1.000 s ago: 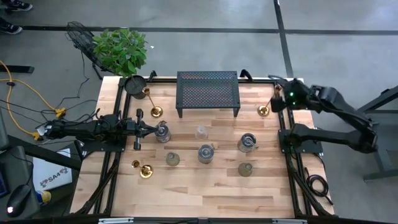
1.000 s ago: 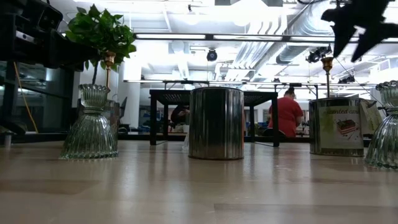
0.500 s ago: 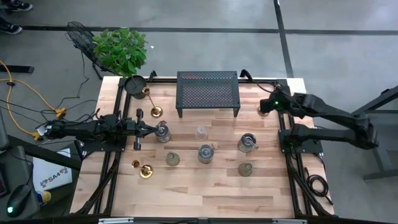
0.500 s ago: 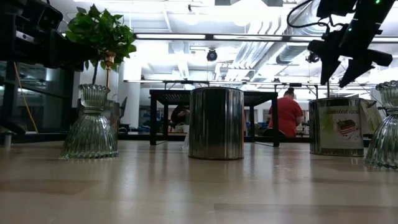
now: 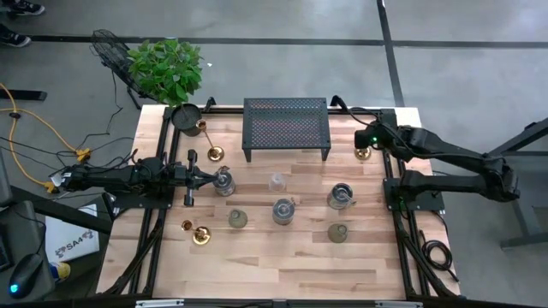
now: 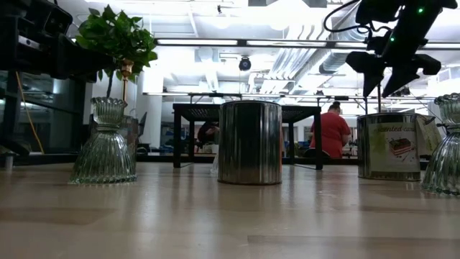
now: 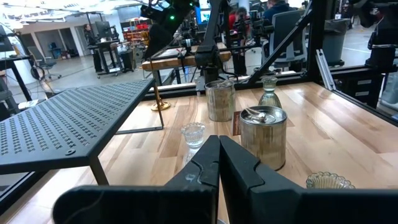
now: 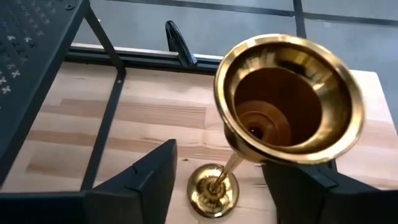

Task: Pick & Place candle stick holders
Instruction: Put the top right gold candle holder on the shelf

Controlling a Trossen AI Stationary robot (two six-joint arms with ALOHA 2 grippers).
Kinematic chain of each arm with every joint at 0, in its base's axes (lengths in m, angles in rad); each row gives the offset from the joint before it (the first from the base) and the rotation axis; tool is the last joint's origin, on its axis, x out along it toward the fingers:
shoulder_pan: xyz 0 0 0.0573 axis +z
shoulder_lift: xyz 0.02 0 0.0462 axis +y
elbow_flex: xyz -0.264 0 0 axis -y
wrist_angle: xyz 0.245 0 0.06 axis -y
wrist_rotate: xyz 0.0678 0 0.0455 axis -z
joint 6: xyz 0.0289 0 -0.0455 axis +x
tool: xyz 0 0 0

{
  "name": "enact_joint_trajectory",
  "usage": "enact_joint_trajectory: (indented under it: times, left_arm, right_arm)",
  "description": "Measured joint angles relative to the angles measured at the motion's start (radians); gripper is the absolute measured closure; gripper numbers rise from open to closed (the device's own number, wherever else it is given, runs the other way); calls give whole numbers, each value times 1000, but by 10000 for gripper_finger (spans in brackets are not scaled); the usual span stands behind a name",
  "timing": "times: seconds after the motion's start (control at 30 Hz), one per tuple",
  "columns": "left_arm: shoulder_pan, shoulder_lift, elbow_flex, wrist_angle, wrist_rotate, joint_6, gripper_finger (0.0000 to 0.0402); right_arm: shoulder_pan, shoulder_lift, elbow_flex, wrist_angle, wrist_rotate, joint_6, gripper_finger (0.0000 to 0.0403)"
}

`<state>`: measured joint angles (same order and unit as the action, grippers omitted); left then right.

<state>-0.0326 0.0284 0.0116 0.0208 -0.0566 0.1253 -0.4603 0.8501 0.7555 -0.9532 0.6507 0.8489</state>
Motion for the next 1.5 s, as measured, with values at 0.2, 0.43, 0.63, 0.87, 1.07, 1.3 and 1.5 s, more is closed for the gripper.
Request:
enact_joint_trajectory:
  times: [0.2,0.43,0.63,0.87,1.07,1.3,1.5]
  left_arm:
    - [0,0,0,0,0,0,402]
    - [0,0,0,0,0,0,402]
    - [0,0,0,0,0,0,402]
    - [0,0,0,0,0,0,402]
    - [0,0,0,0,0,0,402]
    - [0,0,0,0,0,0,402]
    - [0,0,0,0,0,0,402]
  right_arm:
    - [0,0,0,0,6,-8,242]
    - [0,0,0,-1,3,-15,292]
    - [0,0,0,-1,2,-22,330]
    - [0,0,0,-2,1,-41,372]
    - [0,0,1,-1,-3,-60,390]
    - [0,-6,2,0,-22,-88,395]
    - [-1,-26,22,-11,-61,-120,396]
